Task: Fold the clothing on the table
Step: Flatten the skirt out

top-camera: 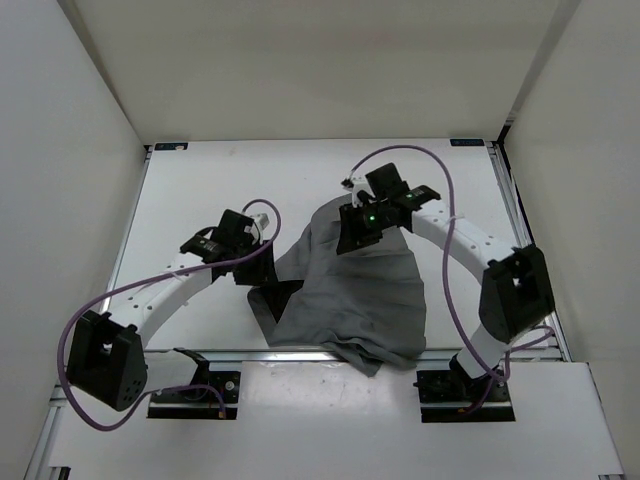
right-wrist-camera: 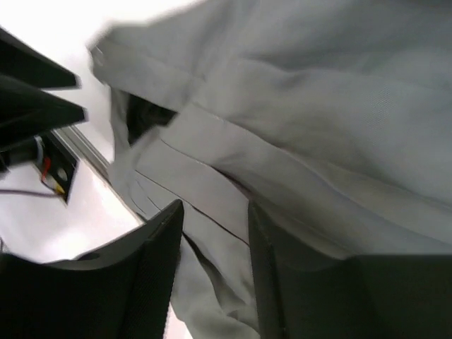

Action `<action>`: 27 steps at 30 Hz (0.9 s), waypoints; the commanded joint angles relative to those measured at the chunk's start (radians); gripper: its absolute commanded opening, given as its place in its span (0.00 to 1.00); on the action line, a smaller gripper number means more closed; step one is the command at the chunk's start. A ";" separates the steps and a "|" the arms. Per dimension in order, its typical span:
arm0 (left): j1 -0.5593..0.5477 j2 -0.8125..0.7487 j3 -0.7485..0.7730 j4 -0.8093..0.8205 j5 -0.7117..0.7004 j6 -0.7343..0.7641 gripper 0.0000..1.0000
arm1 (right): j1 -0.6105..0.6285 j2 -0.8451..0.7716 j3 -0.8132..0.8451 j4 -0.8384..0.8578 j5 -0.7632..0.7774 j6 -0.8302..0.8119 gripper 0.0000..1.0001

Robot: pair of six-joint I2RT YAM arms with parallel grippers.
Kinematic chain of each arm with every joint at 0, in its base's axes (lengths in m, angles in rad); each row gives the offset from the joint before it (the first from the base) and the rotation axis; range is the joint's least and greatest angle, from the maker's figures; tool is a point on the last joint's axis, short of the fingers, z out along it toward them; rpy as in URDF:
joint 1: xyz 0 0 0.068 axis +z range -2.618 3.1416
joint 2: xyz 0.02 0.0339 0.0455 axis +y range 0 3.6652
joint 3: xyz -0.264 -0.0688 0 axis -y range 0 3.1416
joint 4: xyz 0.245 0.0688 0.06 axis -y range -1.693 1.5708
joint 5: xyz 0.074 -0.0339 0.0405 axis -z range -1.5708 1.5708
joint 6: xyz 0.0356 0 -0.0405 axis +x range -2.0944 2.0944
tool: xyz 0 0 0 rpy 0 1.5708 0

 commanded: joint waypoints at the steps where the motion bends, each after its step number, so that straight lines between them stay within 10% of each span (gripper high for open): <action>1: -0.003 -0.038 -0.022 -0.104 -0.116 0.036 0.56 | 0.026 0.095 0.050 -0.177 -0.018 -0.060 0.42; 15: 0.041 -0.040 -0.027 -0.012 -0.070 0.007 0.56 | -0.104 0.488 0.239 -0.271 0.117 -0.088 0.27; 27: 0.064 0.012 0.007 -0.024 -0.076 0.034 0.56 | -0.192 0.527 0.567 0.117 -0.218 0.036 0.30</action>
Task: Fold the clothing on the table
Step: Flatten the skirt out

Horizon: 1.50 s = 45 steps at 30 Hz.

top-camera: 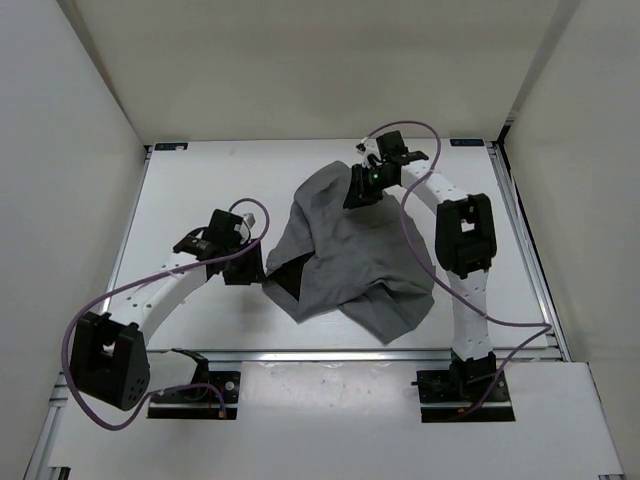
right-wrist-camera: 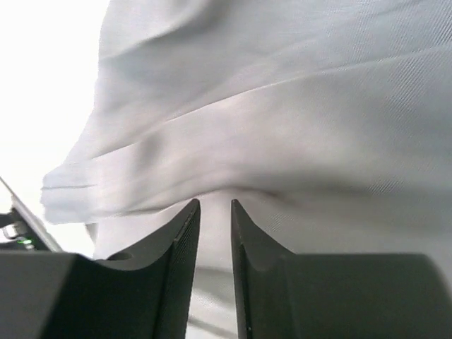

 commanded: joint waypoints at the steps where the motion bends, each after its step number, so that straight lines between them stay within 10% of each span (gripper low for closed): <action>1: -0.003 0.029 0.051 0.013 -0.026 0.034 0.57 | 0.033 -0.173 0.009 0.065 -0.071 0.010 0.32; 12: -0.144 0.227 0.227 0.119 -0.196 0.072 0.60 | 0.192 -0.387 -0.350 -0.331 0.044 -0.068 0.43; 30: -0.288 0.273 0.097 0.334 -0.526 0.106 0.64 | 0.172 -0.416 -0.497 -0.287 -0.046 -0.045 0.43; 33: -0.292 0.287 0.103 0.355 -0.560 0.126 0.45 | 0.180 -0.416 -0.512 -0.276 -0.051 -0.039 0.43; 36: -0.263 0.304 0.112 0.367 -0.522 0.118 0.01 | 0.186 -0.398 -0.519 -0.277 -0.056 -0.055 0.42; 45: -0.106 0.169 0.140 0.286 -0.430 0.032 0.00 | 0.117 -0.275 -0.545 -0.262 -0.088 -0.101 0.41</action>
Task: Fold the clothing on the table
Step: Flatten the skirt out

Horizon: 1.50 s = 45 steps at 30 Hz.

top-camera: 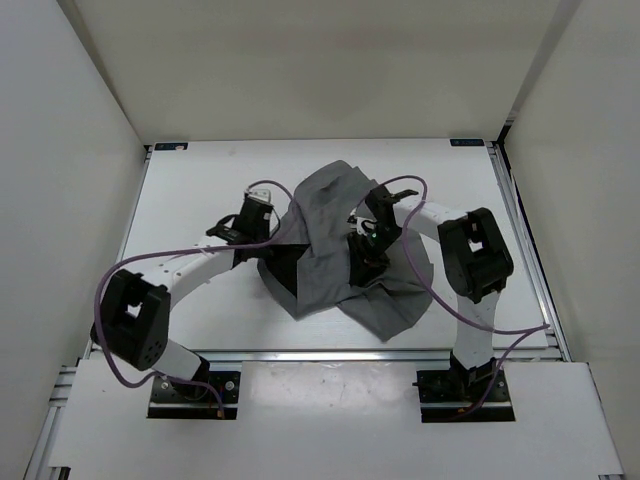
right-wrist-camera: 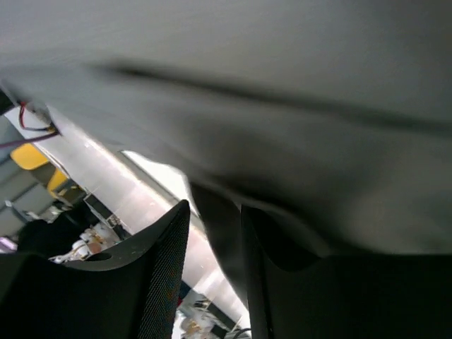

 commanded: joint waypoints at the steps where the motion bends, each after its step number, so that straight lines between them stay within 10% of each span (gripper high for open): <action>1: 0.099 -0.115 0.024 -0.030 0.044 -0.065 0.00 | -0.050 0.054 -0.016 0.015 -0.021 -0.029 0.41; 7: 0.284 -0.219 -0.106 -0.015 0.159 -0.131 0.00 | -0.156 0.148 -0.013 0.026 0.136 -0.035 0.39; 16: 0.236 -0.308 -0.246 -0.018 0.270 -0.222 0.00 | -0.251 0.116 0.176 0.027 0.542 -0.050 0.38; 24: 0.126 -0.397 -0.312 -0.001 0.347 -0.297 0.00 | -0.150 -0.092 0.211 0.020 0.362 0.002 0.61; 25: 0.124 -0.397 -0.328 -0.001 0.353 -0.299 0.00 | -0.126 -0.099 0.213 0.000 0.322 0.032 0.81; 29: 0.111 -0.391 -0.342 0.017 0.376 -0.319 0.00 | -0.061 -0.094 0.228 -0.014 0.184 0.150 0.91; 45: 0.066 -0.356 -0.325 0.059 0.362 -0.351 0.00 | 0.020 0.027 0.285 -0.109 0.122 0.336 0.70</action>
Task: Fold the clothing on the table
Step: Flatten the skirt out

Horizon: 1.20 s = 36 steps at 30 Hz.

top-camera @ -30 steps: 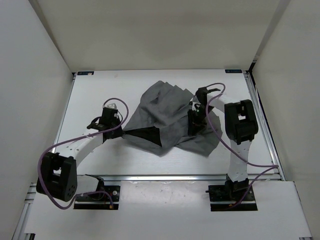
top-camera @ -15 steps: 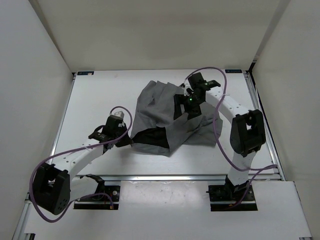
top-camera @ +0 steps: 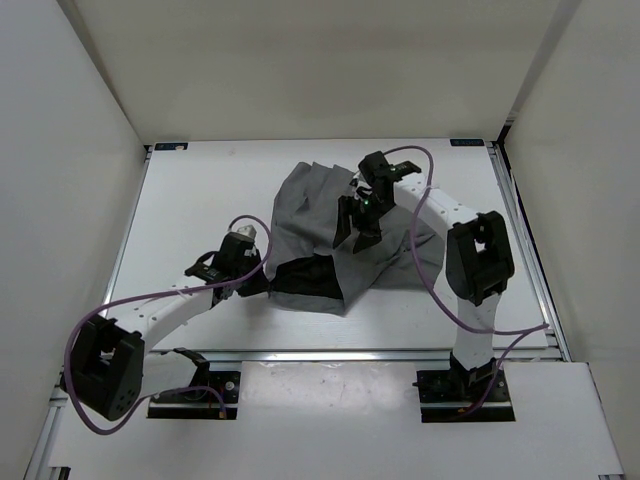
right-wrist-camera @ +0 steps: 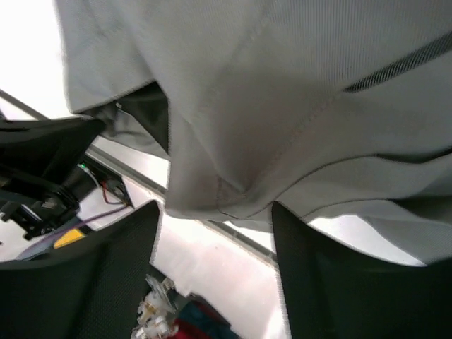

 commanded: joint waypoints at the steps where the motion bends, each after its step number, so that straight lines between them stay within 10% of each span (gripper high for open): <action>1: 0.000 -0.040 0.015 0.027 -0.002 -0.014 0.00 | 0.021 0.018 0.000 -0.061 -0.001 0.016 0.65; 7: 0.005 -0.037 -0.003 0.038 -0.005 -0.028 0.00 | 0.048 0.055 -0.009 -0.076 0.033 -0.016 0.00; 16: 0.045 -0.040 0.000 0.026 -0.018 -0.012 0.00 | 0.003 -0.199 0.015 -0.133 0.277 -0.068 0.00; 26: 0.033 -0.038 -0.032 0.016 -0.012 -0.014 0.00 | -0.162 -0.640 -0.567 -0.222 0.292 -0.014 0.00; 28: 0.028 -0.041 -0.040 0.027 0.001 -0.019 0.00 | -0.194 -0.709 -0.615 -0.230 0.265 0.002 0.16; 31: 0.019 -0.034 -0.046 0.027 0.018 -0.022 0.00 | -0.215 -0.738 -0.602 -0.237 0.272 0.013 0.78; 36: -0.006 -0.055 -0.052 0.027 0.036 -0.019 0.00 | -0.173 -0.725 -0.531 -0.259 0.318 0.032 0.82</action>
